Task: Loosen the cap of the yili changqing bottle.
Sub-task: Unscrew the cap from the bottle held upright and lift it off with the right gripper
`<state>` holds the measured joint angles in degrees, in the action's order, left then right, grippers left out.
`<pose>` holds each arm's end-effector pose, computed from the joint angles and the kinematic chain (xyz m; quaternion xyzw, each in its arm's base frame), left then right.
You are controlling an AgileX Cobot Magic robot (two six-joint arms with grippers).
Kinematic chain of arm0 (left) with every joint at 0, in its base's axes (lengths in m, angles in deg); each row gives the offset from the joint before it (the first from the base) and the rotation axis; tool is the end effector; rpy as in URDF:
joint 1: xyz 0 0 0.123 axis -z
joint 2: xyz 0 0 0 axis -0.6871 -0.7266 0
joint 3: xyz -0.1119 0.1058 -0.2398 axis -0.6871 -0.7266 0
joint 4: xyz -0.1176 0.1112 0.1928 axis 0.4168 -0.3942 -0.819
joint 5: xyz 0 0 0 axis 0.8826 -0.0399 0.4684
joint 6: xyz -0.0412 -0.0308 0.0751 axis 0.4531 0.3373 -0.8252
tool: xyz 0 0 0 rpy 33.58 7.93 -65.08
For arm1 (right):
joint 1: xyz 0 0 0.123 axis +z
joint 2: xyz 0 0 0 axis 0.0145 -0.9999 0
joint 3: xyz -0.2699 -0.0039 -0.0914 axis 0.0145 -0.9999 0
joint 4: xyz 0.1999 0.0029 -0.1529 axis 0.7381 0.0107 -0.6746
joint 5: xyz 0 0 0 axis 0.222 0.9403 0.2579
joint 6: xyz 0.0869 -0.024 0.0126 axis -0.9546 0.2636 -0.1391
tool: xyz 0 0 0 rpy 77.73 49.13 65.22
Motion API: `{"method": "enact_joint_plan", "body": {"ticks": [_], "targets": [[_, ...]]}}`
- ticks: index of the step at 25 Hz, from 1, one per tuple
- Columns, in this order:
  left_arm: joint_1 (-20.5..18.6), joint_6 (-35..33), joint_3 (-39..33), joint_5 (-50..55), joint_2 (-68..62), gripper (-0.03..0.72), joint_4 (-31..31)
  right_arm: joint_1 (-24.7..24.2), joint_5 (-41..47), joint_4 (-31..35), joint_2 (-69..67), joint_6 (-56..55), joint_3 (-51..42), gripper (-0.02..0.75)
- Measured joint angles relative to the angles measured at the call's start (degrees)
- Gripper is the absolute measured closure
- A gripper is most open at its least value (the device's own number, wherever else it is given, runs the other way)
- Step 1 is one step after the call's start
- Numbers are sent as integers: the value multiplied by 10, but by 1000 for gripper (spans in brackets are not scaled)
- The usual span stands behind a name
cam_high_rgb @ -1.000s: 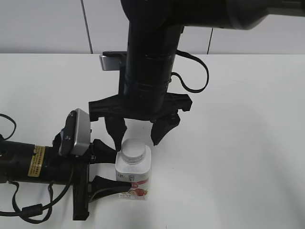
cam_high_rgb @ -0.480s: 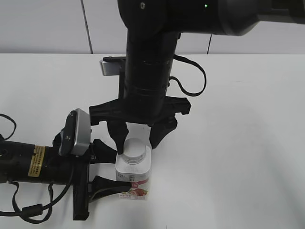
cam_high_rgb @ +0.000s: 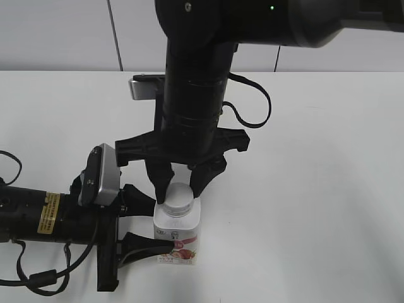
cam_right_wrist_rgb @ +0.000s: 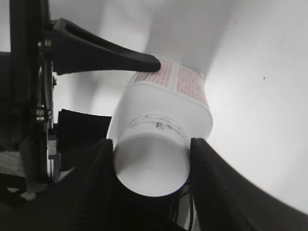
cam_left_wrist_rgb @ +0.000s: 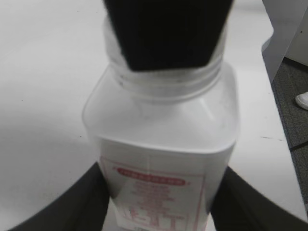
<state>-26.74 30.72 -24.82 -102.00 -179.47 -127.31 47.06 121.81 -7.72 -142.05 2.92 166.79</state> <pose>0.2198 -0.1435 0.0801 0.5727 0.6331 -0.3449 0.3900 0.2594 0.3150 0.2170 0.1853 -0.9767 -0.1009 0.0383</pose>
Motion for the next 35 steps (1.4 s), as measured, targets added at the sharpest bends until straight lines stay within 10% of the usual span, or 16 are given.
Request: {"method": "enact_joint_plan", "body": {"ticks": [18,27,35], "targets": [[0,0,0,0,0,298,-1,0,-1,5,0,711,1,352],[0,0,0,0,0,300,-1,0,-1,11,0,756,1,350],[0,0,0,-1,0,300,-1,0,1,19,-1,721,1,166]]}}
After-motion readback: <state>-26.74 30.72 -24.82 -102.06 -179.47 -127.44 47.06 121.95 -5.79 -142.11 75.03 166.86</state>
